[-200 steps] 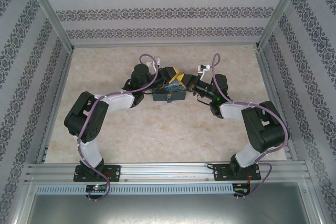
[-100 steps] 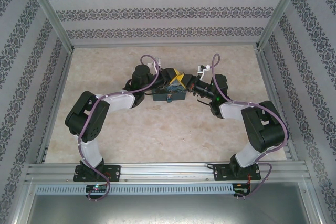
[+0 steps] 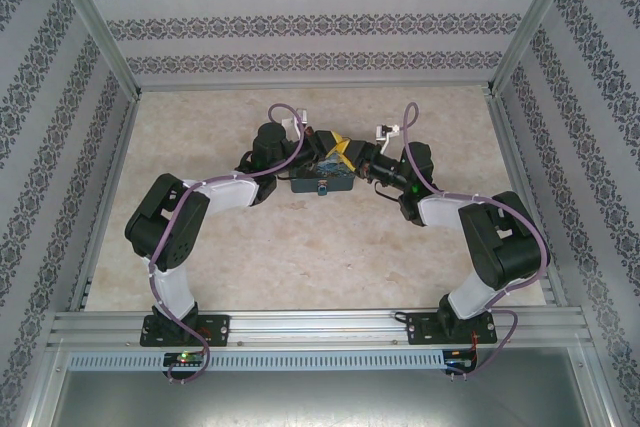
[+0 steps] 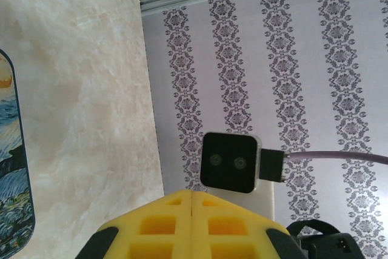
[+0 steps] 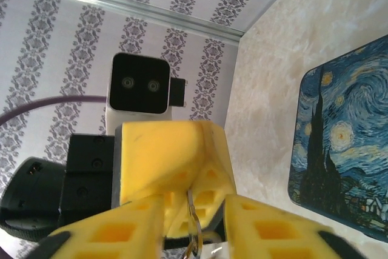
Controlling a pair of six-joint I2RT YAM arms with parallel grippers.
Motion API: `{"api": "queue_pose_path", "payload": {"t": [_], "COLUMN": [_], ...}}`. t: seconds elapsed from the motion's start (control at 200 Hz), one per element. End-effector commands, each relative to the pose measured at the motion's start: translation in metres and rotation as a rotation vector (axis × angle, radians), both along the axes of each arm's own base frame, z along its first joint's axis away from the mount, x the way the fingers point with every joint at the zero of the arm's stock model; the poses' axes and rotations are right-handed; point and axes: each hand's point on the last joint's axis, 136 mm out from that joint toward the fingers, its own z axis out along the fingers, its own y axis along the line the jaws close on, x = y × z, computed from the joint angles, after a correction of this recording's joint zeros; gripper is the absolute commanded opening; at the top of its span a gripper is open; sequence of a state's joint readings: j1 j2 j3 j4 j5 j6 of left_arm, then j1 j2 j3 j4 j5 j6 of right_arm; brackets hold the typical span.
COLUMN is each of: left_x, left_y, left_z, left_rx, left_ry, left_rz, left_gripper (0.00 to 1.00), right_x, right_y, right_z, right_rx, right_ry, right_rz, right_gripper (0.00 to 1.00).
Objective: Unlock a padlock with a key
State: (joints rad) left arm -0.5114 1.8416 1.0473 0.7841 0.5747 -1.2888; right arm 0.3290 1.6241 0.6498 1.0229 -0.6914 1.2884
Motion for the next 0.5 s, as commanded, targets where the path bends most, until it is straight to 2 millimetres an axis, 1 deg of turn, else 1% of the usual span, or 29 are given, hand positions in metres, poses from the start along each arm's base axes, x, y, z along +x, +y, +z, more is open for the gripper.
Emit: {"api": "queue_pose_path", "payload": {"t": [0.0,0.12,0.375,0.495], "left_x": [-0.002,-0.002,-0.003,-0.005], "left_y": [-0.004,-0.002,0.004,0.004], "left_z": [0.004,0.002,0.005,0.006], "left_rx": [-0.038,-0.064,-0.078,-0.070], "left_ry": [-0.020,-0.010,-0.012,-0.024], "left_rz": [0.007,0.021,0.054,0.058], "left_gripper": [0.00,0.00,0.00,0.00], "right_x": [-0.004,-0.006,-0.006,-0.007], "right_y": [-0.009,-0.020,-0.035,-0.035], "right_z": [0.008,0.008,0.011,0.015], "right_rx": [0.013,0.014,0.015,0.022], "right_ry": [-0.036,-0.034,-0.046,-0.056], "right_rz": [-0.029,-0.070,-0.154,-0.170], "right_gripper": [0.43,0.46,0.45,0.44]}}
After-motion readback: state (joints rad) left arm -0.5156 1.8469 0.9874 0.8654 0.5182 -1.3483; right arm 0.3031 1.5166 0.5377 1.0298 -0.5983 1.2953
